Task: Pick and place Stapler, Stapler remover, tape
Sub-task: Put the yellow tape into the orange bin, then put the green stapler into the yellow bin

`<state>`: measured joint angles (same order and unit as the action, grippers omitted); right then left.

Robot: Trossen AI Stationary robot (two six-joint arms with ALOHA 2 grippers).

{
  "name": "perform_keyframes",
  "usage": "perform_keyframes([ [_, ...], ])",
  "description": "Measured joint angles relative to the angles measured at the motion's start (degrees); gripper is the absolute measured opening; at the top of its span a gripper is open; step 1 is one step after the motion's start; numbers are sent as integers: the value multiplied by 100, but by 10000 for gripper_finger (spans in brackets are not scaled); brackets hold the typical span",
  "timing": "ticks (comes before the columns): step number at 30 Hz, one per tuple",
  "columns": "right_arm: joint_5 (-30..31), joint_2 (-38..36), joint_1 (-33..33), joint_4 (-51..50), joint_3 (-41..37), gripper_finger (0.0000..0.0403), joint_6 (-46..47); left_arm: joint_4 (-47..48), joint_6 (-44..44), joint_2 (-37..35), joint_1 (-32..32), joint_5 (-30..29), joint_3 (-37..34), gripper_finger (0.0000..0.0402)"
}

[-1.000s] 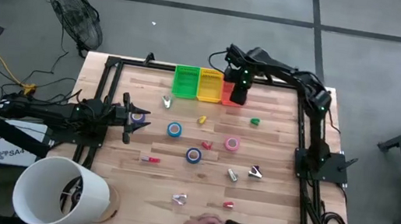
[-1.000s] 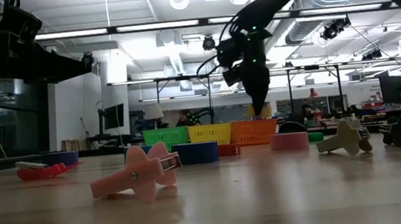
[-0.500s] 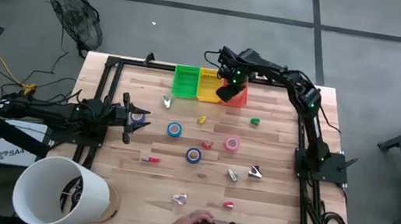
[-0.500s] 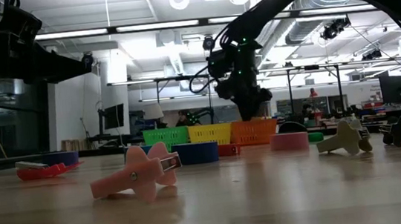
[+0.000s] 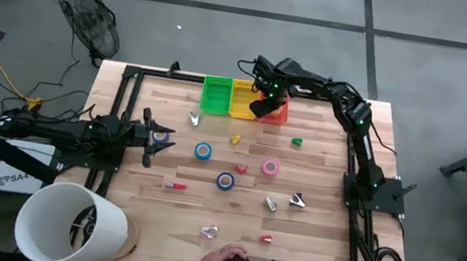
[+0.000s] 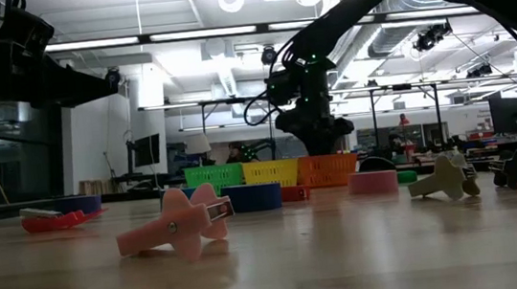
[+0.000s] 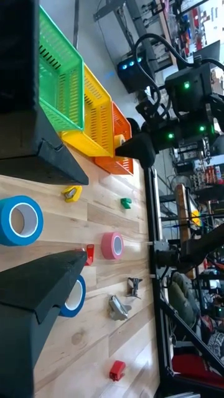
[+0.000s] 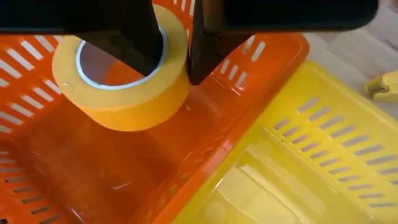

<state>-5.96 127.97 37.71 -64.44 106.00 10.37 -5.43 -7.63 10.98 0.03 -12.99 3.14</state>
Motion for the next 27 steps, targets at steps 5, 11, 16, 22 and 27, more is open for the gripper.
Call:
perform_keyframes([
  [5, -66, 0, 0, -31, 0, 89, -16, 0, -1, 1, -2, -2, 0, 179],
  [11, -105, 0, -22, -129, 0, 130, -25, 0, -1, 0, 0, -2, 0, 179],
  [16, -107, -13, -22, -220, 0, 152, -24, 0, -1, 1, -2, -4, 2, 179],
  [22, -48, -440, -22, -308, 3, 161, -28, 0, -1, 1, -2, -5, 0, 179],
  [27, 4, -844, -27, -831, 7, 161, -226, 0, -1, 2, -2, -7, 0, 179],
])
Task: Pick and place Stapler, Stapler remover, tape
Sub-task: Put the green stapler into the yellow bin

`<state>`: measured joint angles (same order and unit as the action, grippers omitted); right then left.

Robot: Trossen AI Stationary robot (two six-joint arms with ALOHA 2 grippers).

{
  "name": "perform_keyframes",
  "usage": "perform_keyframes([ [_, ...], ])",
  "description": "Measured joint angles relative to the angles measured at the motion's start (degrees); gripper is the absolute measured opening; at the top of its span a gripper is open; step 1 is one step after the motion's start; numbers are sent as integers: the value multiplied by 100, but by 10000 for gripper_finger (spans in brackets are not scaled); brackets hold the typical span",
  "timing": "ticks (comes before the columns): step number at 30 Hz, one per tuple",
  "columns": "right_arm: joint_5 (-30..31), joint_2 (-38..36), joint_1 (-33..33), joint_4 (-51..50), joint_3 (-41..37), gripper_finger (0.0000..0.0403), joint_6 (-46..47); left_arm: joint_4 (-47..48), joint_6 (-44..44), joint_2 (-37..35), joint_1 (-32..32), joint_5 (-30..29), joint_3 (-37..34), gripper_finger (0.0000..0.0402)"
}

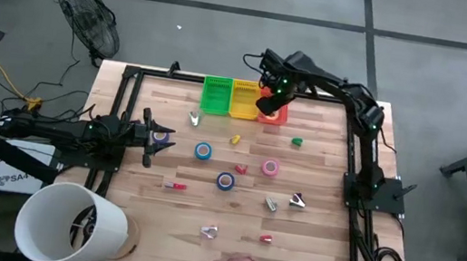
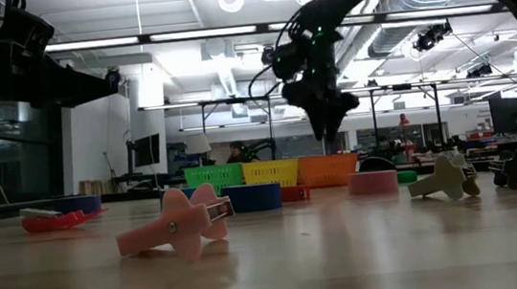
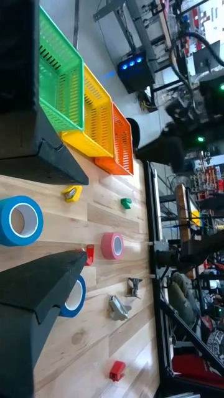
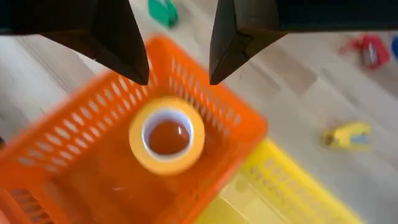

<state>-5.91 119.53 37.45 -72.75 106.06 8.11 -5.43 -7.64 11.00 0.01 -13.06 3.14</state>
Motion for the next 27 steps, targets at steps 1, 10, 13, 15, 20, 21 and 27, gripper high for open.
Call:
perform_keyframes([
  [1, 10, -85, -17, -133, 0, 161, -79, 0, 0, 0, 0, -2, 0, 179],
  [10, 83, -553, -37, -936, -2, 161, -1065, 0, 2, -2, 0, -20, 2, 179],
  [13, 95, -743, -67, -794, -310, 161, -1448, 0, 1, -2, 1, -20, 1, 179],
  [15, 77, -1019, -114, -464, -835, 162, -1741, 0, 0, 0, 0, -19, 2, 179],
  [20, 259, -1991, -279, 717, -2501, 161, -2311, 0, 0, -2, 2, -17, 2, 179],
  [21, 259, -2185, -306, 917, -2809, 161, -2365, 1, 0, -2, 0, -17, 1, 179],
  [27, 251, -3099, -418, 1862, -4296, 168, -2377, 0, 0, -1, 0, -15, 2, 179],
])
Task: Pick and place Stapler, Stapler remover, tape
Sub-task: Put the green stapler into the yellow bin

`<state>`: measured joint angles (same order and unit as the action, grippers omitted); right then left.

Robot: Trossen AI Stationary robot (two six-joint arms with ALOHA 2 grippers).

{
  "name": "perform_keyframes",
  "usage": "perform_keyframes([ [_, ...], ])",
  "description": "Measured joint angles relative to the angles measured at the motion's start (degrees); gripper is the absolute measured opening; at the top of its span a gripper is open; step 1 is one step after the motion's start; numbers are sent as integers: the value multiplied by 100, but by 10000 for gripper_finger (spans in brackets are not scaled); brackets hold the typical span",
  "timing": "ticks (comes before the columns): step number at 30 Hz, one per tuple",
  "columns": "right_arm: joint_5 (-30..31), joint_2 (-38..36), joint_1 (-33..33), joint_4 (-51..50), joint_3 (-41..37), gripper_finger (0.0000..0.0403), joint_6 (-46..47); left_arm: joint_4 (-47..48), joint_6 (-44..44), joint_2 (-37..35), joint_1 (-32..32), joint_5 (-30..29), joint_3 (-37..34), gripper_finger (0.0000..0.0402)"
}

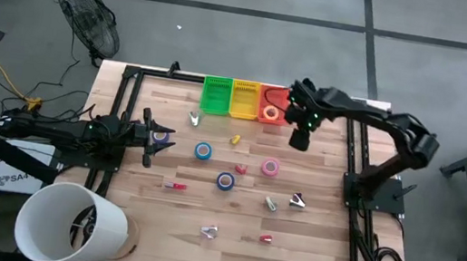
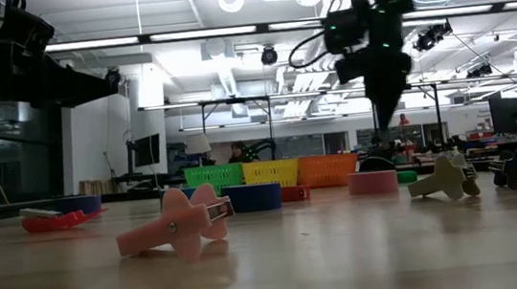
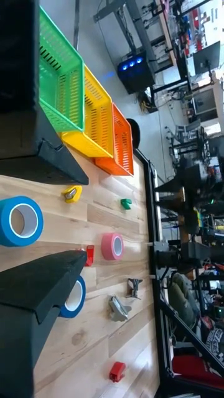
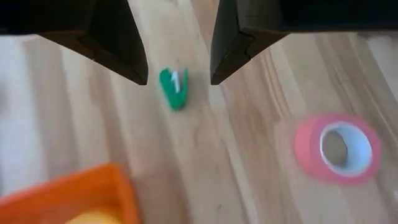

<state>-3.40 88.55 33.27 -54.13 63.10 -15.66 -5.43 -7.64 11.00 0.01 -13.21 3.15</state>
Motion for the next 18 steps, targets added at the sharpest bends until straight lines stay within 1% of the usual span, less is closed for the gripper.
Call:
perform_keyframes([
  [2, 6, -171, -1, 279, -352, 174, -7, 2, 2, -2, 0, 2, -2, 179],
  [6, 46, -292, 7, 729, -806, 191, -60, 0, 0, -1, 0, 2, -2, 179],
  [12, 27, -286, 6, 1311, -1325, 238, -152, 0, 0, 1, 0, 19, 1, 179],
  [15, 157, -286, 10, 1603, -1591, 262, -402, 1, 0, 1, 1, 19, -2, 179],
  [18, 376, -286, 10, 1863, -1802, 277, -717, 0, 0, -1, 0, 19, -2, 179],
])
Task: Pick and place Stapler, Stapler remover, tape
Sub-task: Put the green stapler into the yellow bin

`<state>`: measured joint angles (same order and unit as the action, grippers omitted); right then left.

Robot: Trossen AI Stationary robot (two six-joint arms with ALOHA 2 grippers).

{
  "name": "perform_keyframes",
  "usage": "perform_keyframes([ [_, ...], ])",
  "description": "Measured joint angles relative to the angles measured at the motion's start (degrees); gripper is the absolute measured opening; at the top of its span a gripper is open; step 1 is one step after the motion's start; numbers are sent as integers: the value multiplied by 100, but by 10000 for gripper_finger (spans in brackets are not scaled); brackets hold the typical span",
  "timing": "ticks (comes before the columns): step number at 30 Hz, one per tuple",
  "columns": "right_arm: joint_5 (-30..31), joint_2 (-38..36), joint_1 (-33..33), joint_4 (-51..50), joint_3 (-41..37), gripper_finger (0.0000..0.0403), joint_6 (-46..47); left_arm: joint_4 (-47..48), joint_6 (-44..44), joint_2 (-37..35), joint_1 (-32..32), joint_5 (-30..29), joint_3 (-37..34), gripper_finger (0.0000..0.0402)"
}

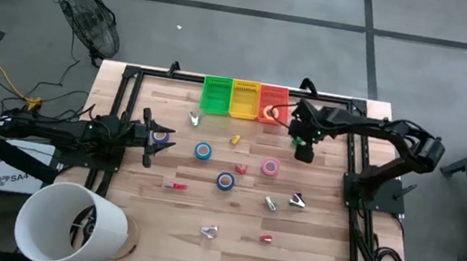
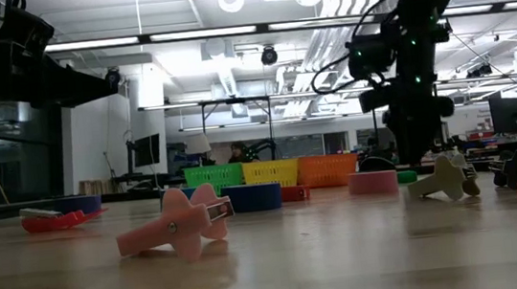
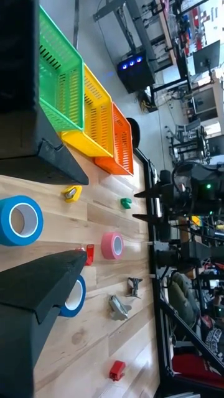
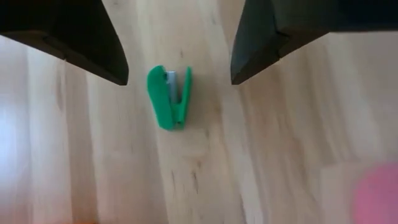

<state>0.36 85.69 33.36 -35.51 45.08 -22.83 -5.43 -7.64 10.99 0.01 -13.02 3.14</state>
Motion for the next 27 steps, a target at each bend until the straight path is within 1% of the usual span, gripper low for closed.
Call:
perform_keyframes([
  [3, 216, 0, 0, 221, -123, 283, -163, 0, 0, -1, 0, -1, 1, 179],
  [5, 212, 0, 0, 257, -177, 284, -276, 2, 0, 0, 0, -2, 0, 179],
  [11, -365, 25, 10, 284, -189, 283, -315, 0, 0, 1, 1, -2, 1, 179],
  [13, -435, 86, 45, 345, -188, 284, -312, 2, 0, -1, 0, -4, 2, 179],
  [16, -362, 257, 142, 400, -188, 282, -291, 0, 0, 0, 0, -4, 0, 179],
  [22, -371, 487, 201, 489, -175, 272, -275, 2, 0, 1, 0, -4, 2, 179],
  [27, -420, 496, 201, 486, -177, 252, -70, 3, 0, 1, 0, -9, 2, 179],
])
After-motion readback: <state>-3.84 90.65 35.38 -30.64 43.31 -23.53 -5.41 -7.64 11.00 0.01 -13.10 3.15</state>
